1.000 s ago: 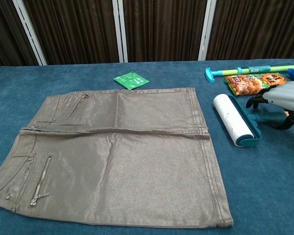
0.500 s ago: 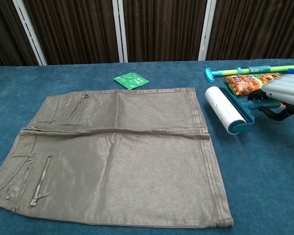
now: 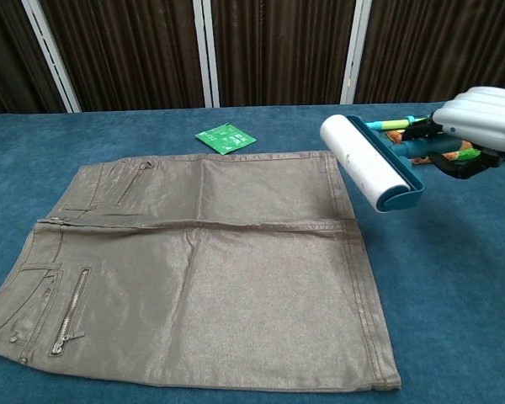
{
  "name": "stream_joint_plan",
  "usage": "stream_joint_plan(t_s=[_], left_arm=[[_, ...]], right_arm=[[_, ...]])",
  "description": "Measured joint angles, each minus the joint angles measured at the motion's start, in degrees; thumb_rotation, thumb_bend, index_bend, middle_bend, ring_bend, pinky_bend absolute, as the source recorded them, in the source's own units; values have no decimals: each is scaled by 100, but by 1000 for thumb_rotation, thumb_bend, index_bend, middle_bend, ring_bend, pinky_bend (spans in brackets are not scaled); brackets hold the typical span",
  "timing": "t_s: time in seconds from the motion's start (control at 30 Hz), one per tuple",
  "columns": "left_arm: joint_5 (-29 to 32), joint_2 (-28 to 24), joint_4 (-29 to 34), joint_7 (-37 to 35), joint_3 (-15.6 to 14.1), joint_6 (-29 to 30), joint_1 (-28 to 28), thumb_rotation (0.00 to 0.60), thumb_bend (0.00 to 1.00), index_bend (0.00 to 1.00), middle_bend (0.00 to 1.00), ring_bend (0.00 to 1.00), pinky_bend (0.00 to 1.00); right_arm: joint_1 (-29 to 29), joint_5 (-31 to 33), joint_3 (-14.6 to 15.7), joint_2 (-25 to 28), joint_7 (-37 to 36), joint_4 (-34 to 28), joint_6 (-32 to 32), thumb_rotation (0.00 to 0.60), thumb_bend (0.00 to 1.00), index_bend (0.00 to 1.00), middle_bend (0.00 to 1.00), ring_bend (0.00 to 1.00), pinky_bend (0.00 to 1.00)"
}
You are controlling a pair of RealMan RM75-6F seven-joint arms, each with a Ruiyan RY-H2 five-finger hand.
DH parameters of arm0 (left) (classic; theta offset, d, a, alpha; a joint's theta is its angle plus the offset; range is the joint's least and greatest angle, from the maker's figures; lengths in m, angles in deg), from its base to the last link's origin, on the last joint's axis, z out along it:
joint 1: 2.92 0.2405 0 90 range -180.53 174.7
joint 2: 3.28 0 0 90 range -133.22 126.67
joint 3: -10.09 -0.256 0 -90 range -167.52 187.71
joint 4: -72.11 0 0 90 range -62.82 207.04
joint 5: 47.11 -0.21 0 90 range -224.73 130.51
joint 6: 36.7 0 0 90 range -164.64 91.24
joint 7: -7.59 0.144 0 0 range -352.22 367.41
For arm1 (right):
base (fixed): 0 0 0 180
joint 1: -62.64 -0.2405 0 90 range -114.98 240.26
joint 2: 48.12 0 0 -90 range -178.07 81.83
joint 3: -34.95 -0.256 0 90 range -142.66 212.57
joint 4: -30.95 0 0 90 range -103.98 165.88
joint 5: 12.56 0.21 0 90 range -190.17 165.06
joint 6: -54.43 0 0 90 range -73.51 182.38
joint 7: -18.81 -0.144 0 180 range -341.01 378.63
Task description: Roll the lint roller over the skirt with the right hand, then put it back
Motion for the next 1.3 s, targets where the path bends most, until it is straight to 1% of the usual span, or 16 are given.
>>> stream_joint_plan(t_s=[0.17,0.27,0.47,0.6,0.8,0.97,1.1,1.3], left_arm=[[-39,-19,-5,-50,-30,-34,-6,600,0,0,0,0,0],[-35,-34,-16,-108,-30,-41,-6,600,0,0,0,0,0],[0,-89,-61,-282,-20,-57,1,600,0,0,0,0,0],[20,-121,-92,-376,-15,-72,5,600,0,0,0,0,0],[46,-163,-114,-495,-6,-101,2,600,0,0,0,0,0],[46,-182,-112,-536,-8,-124,-4,600,0,0,0,0,0],[69,-190,-113,-557,-7,-159,-15,600,0,0,0,0,0],[82,-187,-101,-539,-9,-189,-29,600,0,0,0,0,0]], right_arm=[[-245,-221,-47,320,1018,-1117,61,600,819,418,512,405,435],[-426,-277,-109,448,1880,-1752,267,600,832,419,514,408,442],[-725,-184,-245,423,3382,-2583,840,600,842,421,516,412,448],[-879,-18,-306,224,4276,-2977,1199,600,846,423,517,412,449],[-981,497,-344,-194,5231,-3314,1589,600,850,428,522,415,452],[-992,874,-319,-492,5743,-3353,1710,600,852,429,523,417,453],[-913,1148,-246,-692,6086,-3203,1626,600,850,430,523,419,453],[-755,1253,-128,-796,6198,-2798,1344,600,851,433,523,429,462]])
